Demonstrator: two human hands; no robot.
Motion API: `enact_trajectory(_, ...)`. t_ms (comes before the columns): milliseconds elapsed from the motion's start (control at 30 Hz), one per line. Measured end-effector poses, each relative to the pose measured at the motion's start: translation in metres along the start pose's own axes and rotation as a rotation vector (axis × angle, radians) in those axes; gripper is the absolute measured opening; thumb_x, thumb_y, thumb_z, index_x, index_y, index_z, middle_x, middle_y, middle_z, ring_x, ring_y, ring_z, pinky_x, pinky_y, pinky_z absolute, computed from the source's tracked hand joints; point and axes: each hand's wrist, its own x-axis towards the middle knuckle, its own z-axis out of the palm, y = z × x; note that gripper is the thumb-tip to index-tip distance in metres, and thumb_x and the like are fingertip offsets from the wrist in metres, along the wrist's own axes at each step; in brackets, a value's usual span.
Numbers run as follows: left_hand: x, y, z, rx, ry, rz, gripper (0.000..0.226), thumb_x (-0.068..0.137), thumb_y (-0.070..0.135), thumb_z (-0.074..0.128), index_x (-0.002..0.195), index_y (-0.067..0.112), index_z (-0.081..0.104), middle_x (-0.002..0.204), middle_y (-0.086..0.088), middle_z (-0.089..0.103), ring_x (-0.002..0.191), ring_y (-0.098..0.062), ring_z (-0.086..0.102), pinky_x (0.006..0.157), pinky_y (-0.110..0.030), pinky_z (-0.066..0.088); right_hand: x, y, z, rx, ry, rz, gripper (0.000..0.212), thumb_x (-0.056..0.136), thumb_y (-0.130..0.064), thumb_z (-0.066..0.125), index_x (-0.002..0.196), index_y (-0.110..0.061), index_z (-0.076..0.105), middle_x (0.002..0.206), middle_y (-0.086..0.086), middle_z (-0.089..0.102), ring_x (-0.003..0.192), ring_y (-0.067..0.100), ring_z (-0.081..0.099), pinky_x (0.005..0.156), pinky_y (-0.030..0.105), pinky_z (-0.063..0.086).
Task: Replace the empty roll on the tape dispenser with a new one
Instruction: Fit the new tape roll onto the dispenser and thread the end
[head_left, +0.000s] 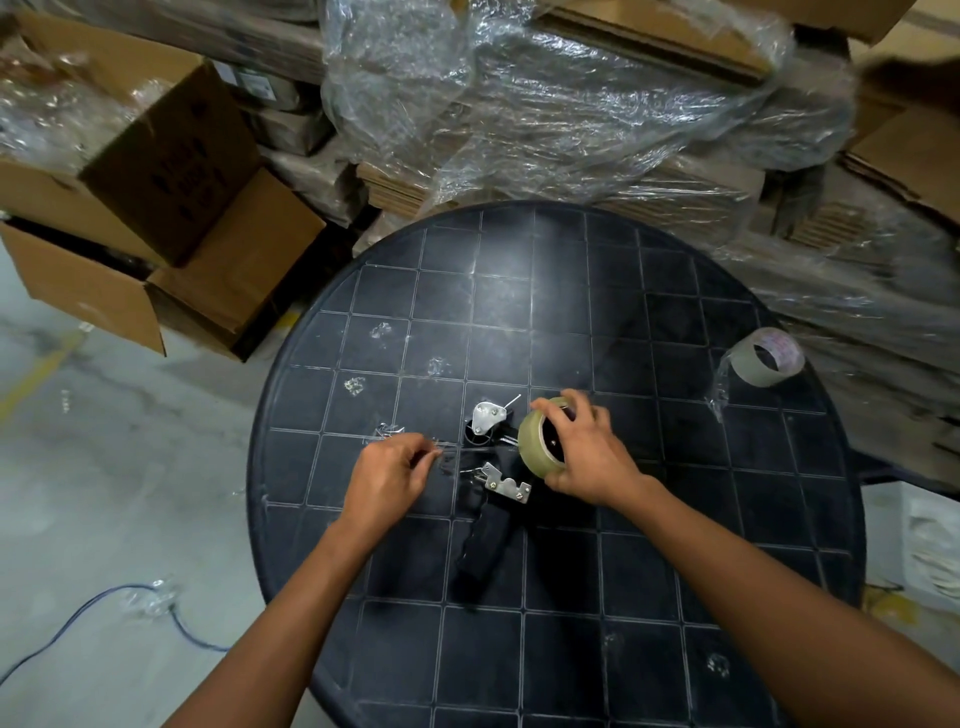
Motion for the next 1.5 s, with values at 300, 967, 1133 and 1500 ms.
enact_trajectory(300,0.001,-0.008,-0.001,-0.001,-0.079,-0.032,0.007,0.082,0.018,0.075,0.078,0.014,0.072,0.068,0.0,0.072,0.058,-0.015,0.065,0.057,-0.027,0.052,0.005,-0.005,0.004,-0.031,0.008,0.01,0.105,0.066,-0.024,0.085,0.147,-0.041,0.021,0.157,0.006,0.013,0.137,0.04,0.026,0.095,0.051,0.053)
enact_trajectory(967,-0.023,-0.047,-0.001,-0.079,-0.044,-0.381,0.019,0.08,-0.003,0.068,0.086,0.013,0.074,0.085,0.0,0.076,0.078,-0.015,0.072,0.073,-0.015,0.049,0.018,0.006,0.021,-0.019,-0.043,-0.065,0.123,0.064,-0.044,0.085,0.153,-0.042,0.002,0.164,0.003,-0.003,0.146,0.035,0.009,0.108,0.054,0.042)
enact_trajectory(1133,0.016,0.014,-0.009,-0.155,0.138,-0.265,0.011,0.084,0.003,0.066,0.086,0.012,0.071,0.085,0.004,0.072,0.073,-0.011,0.065,0.069,-0.005,0.041,0.013,0.029,0.017,0.58,0.145,0.1,0.078,0.083,-0.04,0.063,0.153,-0.026,0.03,0.16,0.008,0.026,0.146,0.027,0.027,0.118,0.044,0.027)
enact_trajectory(1500,0.142,0.109,0.105,0.26,-0.468,-0.112,0.049,0.099,0.045,0.036,0.089,0.007,0.065,0.101,-0.021,0.069,0.097,-0.042,0.064,0.078,-0.042,0.049,0.05,0.009,0.022,0.665,0.258,0.663,0.062,0.102,-0.051,0.025,0.115,-0.01,0.069,0.124,0.022,0.065,0.116,0.039,0.058,0.091,0.04,0.045)
